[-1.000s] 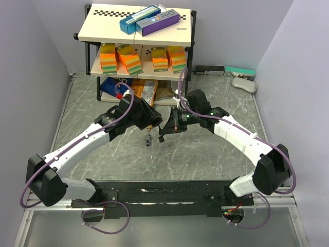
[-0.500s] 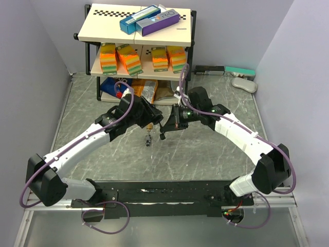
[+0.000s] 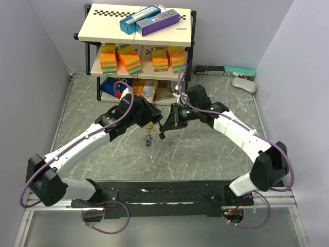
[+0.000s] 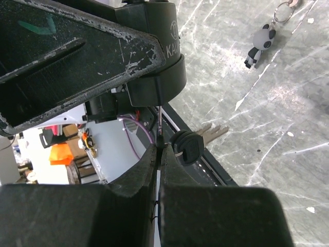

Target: Unlock with the key

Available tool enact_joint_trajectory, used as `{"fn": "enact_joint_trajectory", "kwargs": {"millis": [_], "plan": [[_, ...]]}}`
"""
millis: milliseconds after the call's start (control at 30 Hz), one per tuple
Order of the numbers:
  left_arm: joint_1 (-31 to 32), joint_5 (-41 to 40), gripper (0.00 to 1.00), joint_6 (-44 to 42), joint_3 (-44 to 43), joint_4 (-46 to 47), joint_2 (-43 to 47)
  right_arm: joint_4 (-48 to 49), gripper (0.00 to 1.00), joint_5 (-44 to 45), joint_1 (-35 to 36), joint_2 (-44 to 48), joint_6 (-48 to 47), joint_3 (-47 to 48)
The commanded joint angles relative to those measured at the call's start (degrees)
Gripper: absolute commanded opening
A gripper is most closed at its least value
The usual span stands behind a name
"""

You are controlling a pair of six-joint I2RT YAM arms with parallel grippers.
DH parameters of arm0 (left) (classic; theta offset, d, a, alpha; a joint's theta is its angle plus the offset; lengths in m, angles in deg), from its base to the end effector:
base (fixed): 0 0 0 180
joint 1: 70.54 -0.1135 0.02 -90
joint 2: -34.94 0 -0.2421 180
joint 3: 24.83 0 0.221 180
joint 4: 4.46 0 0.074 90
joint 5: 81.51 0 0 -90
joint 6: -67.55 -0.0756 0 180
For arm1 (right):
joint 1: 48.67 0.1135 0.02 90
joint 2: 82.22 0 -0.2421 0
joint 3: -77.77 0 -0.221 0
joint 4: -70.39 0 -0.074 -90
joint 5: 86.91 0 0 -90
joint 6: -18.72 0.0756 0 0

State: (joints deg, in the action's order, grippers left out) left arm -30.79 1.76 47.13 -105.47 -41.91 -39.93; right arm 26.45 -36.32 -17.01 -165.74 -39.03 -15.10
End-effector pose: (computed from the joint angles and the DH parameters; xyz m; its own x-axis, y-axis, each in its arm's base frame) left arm 0.2391 -0.1873 0.2911 -0.6641 -0.6582 -0.3546 -0.1836 0.6034 -0.7760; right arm 0.2422 0.2058 0.2823 -0.9021 -0.0719 -0.4255 -0.3974 0.5226 0.7543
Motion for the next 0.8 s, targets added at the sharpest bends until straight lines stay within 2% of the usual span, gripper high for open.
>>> {"fn": "enact_joint_trajectory", "kwargs": {"millis": [0, 267, 567, 767], "plan": [[3.5, 10.5, 0.01, 0.1, -2.7, -1.2, 0.9, 9.8, 0.0, 10.1, -2.5, -1.2, -3.0, 6.2], [3.5, 12.9, 0.01, -1.0, -3.6, -1.7, -0.7, 5.3, 0.0, 14.0, -2.4, -1.3, -6.5, 8.6], [3.5, 13.5, 0.01, -1.2, -4.4, -1.6, -1.2, 6.9, 0.0, 15.5, -1.6, -1.1, -6.0, 7.7], [3.6, 14.5, 0.01, -0.8, -3.1, 0.6, -1.0, 10.3, 0.0, 12.8, -2.6, -1.1, -1.5, 6.2]]}}
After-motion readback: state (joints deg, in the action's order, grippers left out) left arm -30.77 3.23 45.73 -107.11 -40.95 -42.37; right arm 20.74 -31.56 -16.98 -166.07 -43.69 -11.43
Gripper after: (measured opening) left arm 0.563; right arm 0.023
